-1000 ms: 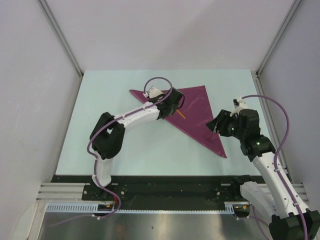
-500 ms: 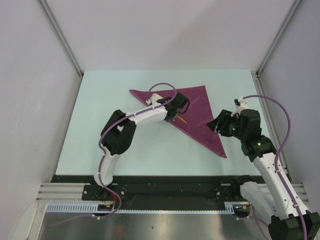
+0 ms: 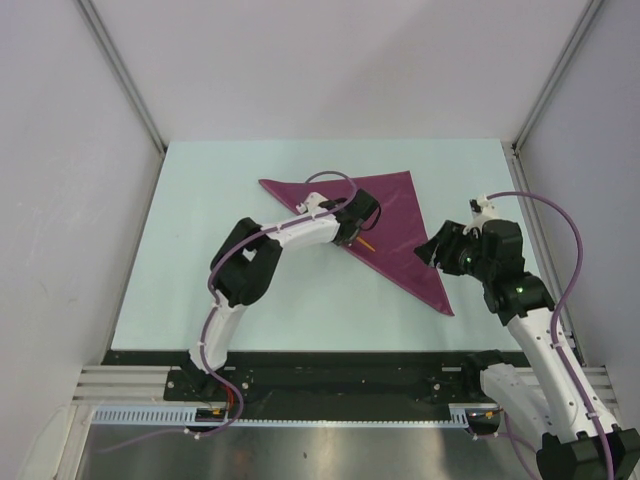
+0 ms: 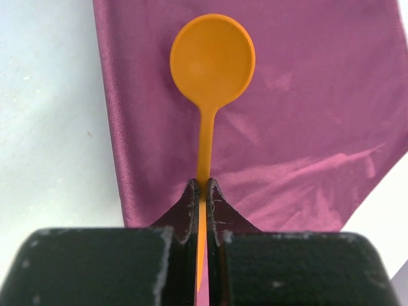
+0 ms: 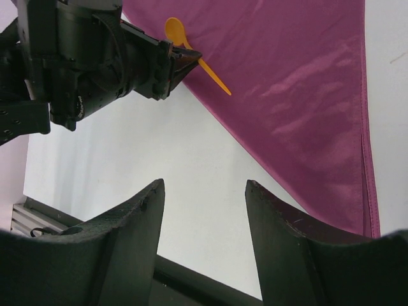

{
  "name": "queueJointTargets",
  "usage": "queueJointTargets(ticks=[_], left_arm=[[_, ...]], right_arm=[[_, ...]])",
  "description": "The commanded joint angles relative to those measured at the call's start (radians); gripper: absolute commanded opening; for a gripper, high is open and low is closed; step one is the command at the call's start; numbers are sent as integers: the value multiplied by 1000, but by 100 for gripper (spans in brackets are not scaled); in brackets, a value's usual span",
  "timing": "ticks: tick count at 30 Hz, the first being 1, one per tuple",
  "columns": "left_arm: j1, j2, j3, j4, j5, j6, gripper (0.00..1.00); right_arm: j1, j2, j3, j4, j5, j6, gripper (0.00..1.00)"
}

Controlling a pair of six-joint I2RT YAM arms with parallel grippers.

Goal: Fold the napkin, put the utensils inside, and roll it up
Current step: Place the utensil onto the napkin

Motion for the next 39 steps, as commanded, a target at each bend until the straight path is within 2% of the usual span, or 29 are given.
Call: queueJointTargets(ticks=[1, 5, 7, 12, 23, 25, 26, 28, 29, 34, 35, 37, 39], left_arm=[[-7, 16, 51, 15, 25, -27, 0], [-7, 20, 45, 25, 39, -25, 0], [-11, 20, 42, 39, 40, -18, 4], [-9, 14, 28, 90, 51, 12, 20], [-9, -15, -18, 133, 60, 36, 38], [-9, -32, -21, 147, 58, 47, 49], [-11, -41, -24, 154, 58, 65, 58], [-11, -84, -45, 215, 49, 116, 66], [-17, -104, -50, 228, 34, 158, 74], [-24, -289, -141, 292, -59, 320, 92], [-23, -320, -163, 307, -72, 393, 99], [-18, -424, -220, 349, -83, 487, 100], [15, -496, -251, 355, -23, 628, 99]], right_arm=[[-7, -22, 36, -5, -10, -6, 59], [-10, -23, 35, -7, -10, -11, 59], [-10, -23, 38, -7, -10, -11, 59], [-11, -23, 35, -10, -9, -12, 59], [-13, -31, 30, -30, 2, -11, 59], [-13, -31, 30, -34, 2, -8, 59], [-13, -31, 30, -37, 2, -6, 59], [-13, -29, 30, -42, 1, -6, 59], [-13, -29, 32, -49, 2, -6, 59], [-13, -28, 21, -76, 28, -9, 59], [-13, -28, 15, -83, 31, -8, 59], [-14, -11, -14, -82, 36, 3, 59], [-14, 10, -39, -79, 45, 17, 60]])
